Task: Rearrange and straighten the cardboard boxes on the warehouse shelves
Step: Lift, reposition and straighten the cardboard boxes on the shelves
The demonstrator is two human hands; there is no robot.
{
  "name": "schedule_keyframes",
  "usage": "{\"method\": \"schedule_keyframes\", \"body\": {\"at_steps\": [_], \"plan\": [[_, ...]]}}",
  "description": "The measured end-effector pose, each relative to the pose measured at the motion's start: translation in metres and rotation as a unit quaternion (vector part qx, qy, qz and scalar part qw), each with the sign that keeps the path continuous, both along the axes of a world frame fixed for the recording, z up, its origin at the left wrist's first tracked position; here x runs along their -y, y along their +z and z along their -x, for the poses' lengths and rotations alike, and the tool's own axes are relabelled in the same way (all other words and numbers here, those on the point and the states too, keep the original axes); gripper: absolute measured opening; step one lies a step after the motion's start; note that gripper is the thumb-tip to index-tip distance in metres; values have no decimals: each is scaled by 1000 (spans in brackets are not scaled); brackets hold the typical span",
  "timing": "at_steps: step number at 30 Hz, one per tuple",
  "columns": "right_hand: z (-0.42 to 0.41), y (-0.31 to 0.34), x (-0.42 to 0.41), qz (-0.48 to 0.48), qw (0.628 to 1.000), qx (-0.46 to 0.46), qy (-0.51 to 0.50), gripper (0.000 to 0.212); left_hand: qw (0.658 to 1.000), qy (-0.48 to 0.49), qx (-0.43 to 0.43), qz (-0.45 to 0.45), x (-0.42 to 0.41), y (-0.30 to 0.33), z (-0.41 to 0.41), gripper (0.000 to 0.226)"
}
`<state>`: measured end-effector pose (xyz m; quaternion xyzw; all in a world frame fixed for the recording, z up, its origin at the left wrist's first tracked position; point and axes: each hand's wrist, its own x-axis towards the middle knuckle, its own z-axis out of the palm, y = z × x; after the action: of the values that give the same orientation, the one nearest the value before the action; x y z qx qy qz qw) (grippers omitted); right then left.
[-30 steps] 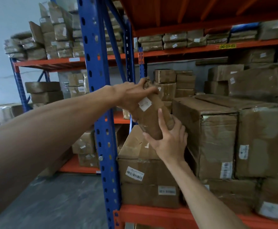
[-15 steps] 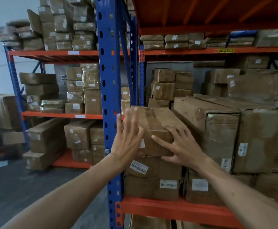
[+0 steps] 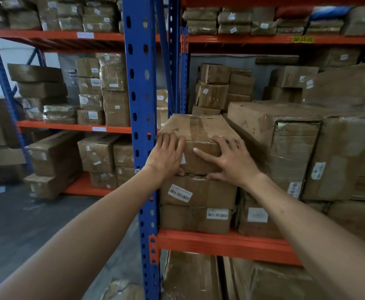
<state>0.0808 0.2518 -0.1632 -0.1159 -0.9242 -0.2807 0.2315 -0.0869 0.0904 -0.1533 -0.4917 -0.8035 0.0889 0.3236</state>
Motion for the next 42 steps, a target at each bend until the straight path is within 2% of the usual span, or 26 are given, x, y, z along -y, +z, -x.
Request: {"method": "schedule_keyframes", "body": {"at_steps": [6, 9, 12, 14, 16, 18, 22, 25, 31, 38, 40, 42], "plan": [[-8, -5, 13, 43, 999, 2, -27, 106, 1000, 2, 22, 9, 3, 3, -4, 108], [-38, -25, 22, 154, 981, -117, 9, 103, 997, -8, 72, 29, 3, 21, -8, 113], [-84, -58, 20, 248, 915, -316, 34, 93, 993, -43, 112, 22, -3, 43, -25, 127], [-113, -75, 12, 308, 849, -429, 24, 92, 989, -101, 111, 15, -17, 56, -47, 132], [-134, -84, 1, 379, 789, -484, 20, 92, 983, -159, 85, 27, -37, 67, -78, 134], [-148, -89, -12, 442, 758, -480, 9, 98, 978, -204, 27, 46, -63, 76, -111, 137], [-155, -99, -32, 480, 751, -452, 11, 107, 958, -226, -139, 112, -121, 96, -159, 141], [-150, -106, -38, 477, 750, -457, 32, 110, 927, -231, -231, 185, -153, 112, -173, 147], [-132, -117, -39, 419, 783, -460, 11, 117, 892, -251, -280, 252, -185, 126, -181, 148], [-109, -112, -48, 488, 727, -482, -14, 115, 874, -241, -332, 260, -180, 126, -187, 145], [-104, -113, -48, 502, 721, -477, -11, 119, 872, -232, -341, 263, -172, 127, -185, 144], [-101, -114, -47, 487, 733, -474, 3, 120, 867, -222, -356, 268, -164, 128, -184, 142]]}}
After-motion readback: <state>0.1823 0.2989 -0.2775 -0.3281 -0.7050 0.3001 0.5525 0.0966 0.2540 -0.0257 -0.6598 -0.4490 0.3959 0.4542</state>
